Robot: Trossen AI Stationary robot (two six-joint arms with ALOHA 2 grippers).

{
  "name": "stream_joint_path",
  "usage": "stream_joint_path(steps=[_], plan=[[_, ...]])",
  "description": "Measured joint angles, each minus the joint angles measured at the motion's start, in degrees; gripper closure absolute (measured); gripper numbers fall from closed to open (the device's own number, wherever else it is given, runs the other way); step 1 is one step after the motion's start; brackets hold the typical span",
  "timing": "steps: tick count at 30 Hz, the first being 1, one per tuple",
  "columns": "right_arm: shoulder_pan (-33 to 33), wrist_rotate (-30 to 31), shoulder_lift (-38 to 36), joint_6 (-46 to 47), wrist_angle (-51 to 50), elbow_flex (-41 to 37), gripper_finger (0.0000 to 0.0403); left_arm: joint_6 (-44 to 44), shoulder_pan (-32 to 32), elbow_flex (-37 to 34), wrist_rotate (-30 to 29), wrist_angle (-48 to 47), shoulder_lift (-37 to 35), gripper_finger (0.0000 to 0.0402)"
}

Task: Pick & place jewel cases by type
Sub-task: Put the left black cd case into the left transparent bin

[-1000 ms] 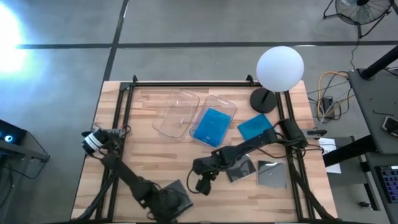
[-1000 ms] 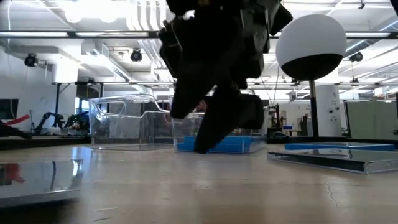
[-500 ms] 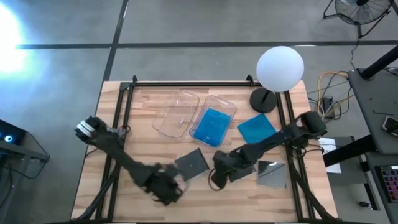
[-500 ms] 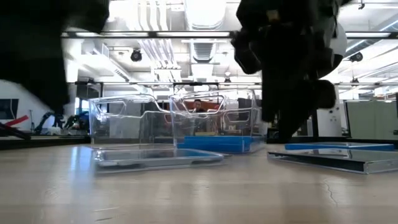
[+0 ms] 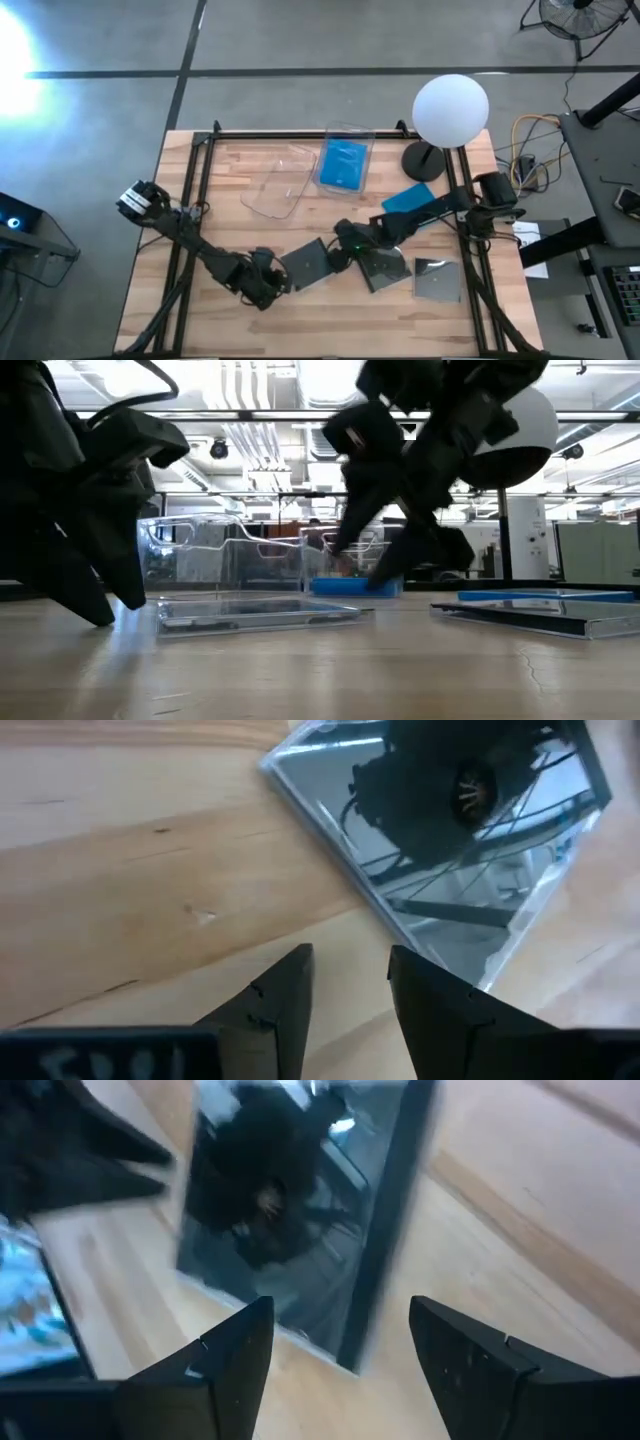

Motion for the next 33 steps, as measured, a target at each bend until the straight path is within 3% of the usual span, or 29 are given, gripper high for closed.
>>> stream_joint_path(steps=[4,11,16,20,25,28,33], plan=[[3.1,4.0,1.2,3.4,-0.4,0.9,0.0174,0.7,1.2,0.5,0.0,1.6,2.3,0.028],[4.1,5.6,7.3,7.7,-1.0,4.6,0.0174,4.5,2.5,3.6,0.4,3.1,5.9,0.028],[4.2,1.0,11.8,6.9,-4.3,10.6,0.0174,7.6,2.7,4.8,4.0,2.5,7.9,0.028],[4.7,-0.2,10.8,6.7,-5.4,12.9,0.0174,9.0,1.7,4.5,6.7,2.9,8.2,0.028],[5.6,-2.7,5.7,7.1,-3.8,13.0,0.0174,11.2,-0.6,2.8,5.9,3.4,8.2,0.028],[6.0,-1.7,3.0,5.6,1.4,12.9,0.0174,11.0,-2.2,1.5,5.7,4.4,8.1,0.028],[6.2,0.1,4.6,5.4,4.9,14.0,0.0174,11.0,-3.0,-0.3,5.5,6.7,8.1,0.028]])
